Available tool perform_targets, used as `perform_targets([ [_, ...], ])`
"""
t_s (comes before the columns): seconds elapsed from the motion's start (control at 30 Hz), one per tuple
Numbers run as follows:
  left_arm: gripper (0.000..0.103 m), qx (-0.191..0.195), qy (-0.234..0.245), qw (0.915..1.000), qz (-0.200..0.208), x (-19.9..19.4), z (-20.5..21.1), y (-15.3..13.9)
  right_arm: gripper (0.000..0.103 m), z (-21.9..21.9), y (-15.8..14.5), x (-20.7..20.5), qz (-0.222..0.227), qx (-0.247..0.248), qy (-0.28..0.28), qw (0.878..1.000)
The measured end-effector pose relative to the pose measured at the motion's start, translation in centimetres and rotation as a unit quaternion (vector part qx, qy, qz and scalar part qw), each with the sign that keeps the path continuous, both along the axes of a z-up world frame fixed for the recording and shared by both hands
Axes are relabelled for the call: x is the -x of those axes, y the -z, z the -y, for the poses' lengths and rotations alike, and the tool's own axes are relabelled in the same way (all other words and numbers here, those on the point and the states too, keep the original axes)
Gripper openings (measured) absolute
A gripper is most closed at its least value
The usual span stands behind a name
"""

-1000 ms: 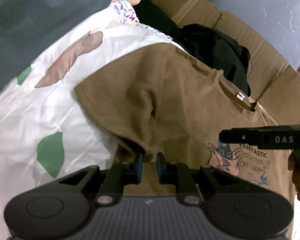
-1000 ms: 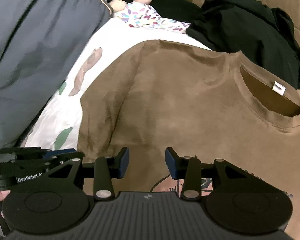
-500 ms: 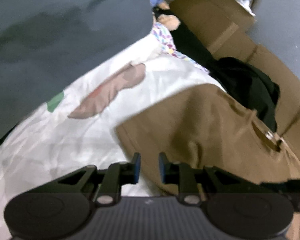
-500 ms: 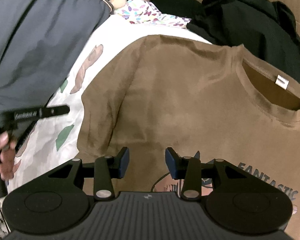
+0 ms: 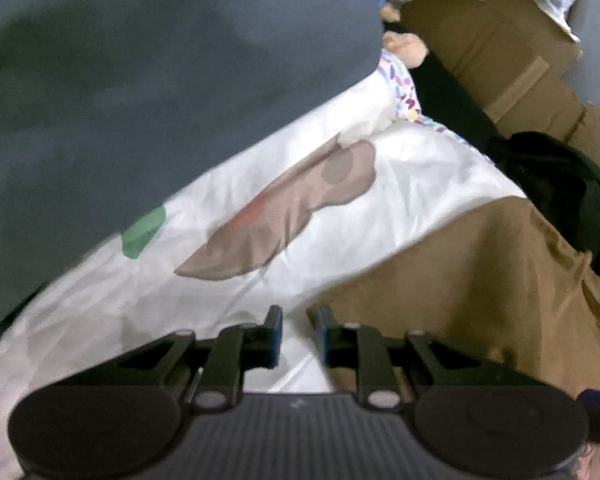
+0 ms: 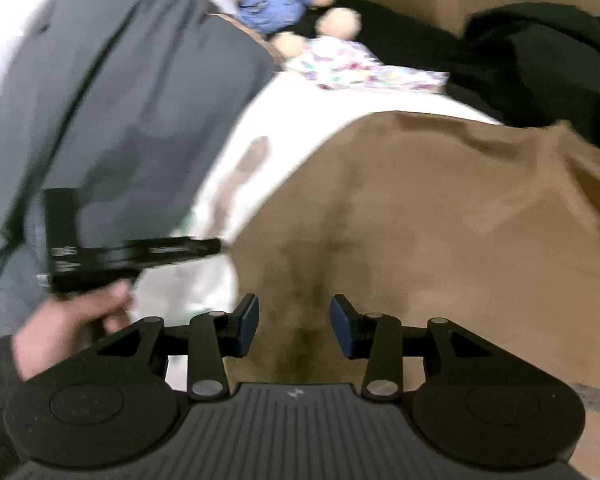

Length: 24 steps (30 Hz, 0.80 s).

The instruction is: Fold clothes

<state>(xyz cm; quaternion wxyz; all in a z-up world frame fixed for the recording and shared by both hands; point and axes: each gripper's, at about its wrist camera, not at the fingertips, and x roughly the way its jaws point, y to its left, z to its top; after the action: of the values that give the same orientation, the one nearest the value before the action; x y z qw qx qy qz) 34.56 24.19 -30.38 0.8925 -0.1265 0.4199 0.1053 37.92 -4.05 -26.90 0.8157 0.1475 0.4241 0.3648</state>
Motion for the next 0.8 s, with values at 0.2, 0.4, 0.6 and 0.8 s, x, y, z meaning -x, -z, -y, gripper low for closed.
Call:
perform_targets([
  [0.2, 0.019, 0.048, 0.014, 0.9986, 0.016, 0.0, -0.8, 1.5, 0.044, -3.7, 2.0, 0.3, -0.005, 0.02, -0.037, 0.999],
  [0.4, 0.019, 0.072, 0.021, 0.9963, 0.041, 0.4, -0.9, 1.5, 0.044, -4.5, 4.5, 0.3, -0.027, 0.091, -0.037, 0.995],
  [0.6, 0.023, 0.066, 0.023, 0.9975, 0.012, -1.0, -0.9, 2.8, 0.044, -4.1, 5.0, 0.1, -0.043, 0.084, -0.036, 0.995],
  [0.8, 0.025, 0.042, 0.023, 0.9988, 0.006, -1.7, 0.2, 3.1, 0.044, -3.8, 5.2, 0.8, -0.04, 0.089, -0.04, 0.994],
])
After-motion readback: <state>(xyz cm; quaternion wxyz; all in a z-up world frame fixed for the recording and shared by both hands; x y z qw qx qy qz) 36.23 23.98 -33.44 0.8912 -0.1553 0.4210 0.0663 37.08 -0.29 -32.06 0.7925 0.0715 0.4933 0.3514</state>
